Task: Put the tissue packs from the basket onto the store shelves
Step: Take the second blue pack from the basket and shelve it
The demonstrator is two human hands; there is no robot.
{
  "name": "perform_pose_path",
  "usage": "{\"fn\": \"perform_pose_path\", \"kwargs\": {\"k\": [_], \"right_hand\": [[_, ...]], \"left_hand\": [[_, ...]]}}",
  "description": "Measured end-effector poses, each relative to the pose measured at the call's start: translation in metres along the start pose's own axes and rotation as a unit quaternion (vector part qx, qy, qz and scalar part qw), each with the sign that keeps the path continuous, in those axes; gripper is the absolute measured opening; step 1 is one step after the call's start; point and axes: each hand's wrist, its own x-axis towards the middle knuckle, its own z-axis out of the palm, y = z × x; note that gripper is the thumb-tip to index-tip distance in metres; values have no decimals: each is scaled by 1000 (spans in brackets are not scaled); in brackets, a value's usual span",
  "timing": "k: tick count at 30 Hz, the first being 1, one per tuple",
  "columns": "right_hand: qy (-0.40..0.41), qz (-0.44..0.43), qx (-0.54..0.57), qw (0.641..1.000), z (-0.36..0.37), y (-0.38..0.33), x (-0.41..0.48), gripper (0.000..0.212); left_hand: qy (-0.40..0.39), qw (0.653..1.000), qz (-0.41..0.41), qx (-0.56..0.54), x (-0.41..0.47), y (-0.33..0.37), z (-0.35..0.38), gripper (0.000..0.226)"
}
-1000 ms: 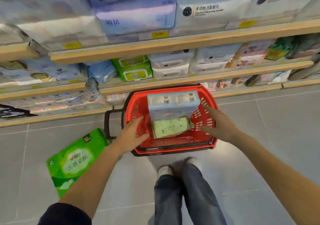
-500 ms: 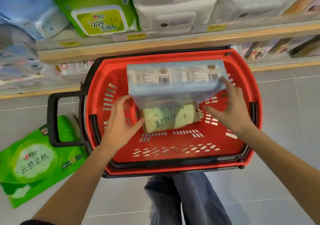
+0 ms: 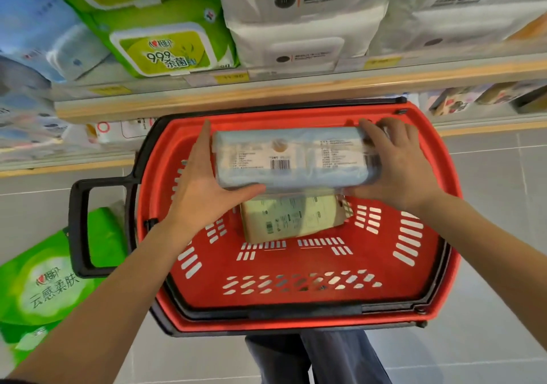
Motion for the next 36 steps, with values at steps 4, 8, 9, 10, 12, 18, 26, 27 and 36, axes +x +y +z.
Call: {"fn": "perform_pose_path", "kwargs": {"k": [4, 8, 9, 10, 12, 18, 26, 27, 36], "right_hand": [[-22, 17, 55, 998, 10, 2, -22, 109], [-19, 157, 267, 950, 12, -8, -51, 80], [-18, 183, 293, 938, 12, -10, -56, 72], [-17, 200, 310, 929, 13, -10, -61, 66], [-19, 211, 328, 921, 14, -11, -68, 65], [-180, 236, 350, 889, 19, 3, -74, 60], [-258, 204, 407, 852, 48, 14, -63, 79], [-268, 217, 428, 835, 51, 15, -60, 85], [-309, 260, 473, 783, 61, 26, -54, 108]], "left_hand": [[14, 999, -32, 7, -13, 8, 7, 96], [-31, 990, -118, -71, -43, 14, 14, 81], [-35, 985, -142, -91, -49, 14, 16, 76], [-34, 980, -160, -114, -54, 13, 17, 71], [-39, 963, -212, -160, -58, 12, 18, 55], [-134, 887, -353, -265, -59, -10, 15, 60], [-258, 896, -330, -145, -51, -27, 28, 97], [-272, 893, -334, -133, -46, -29, 30, 104], [-298, 893, -317, -120, -27, -34, 34, 120]]}}
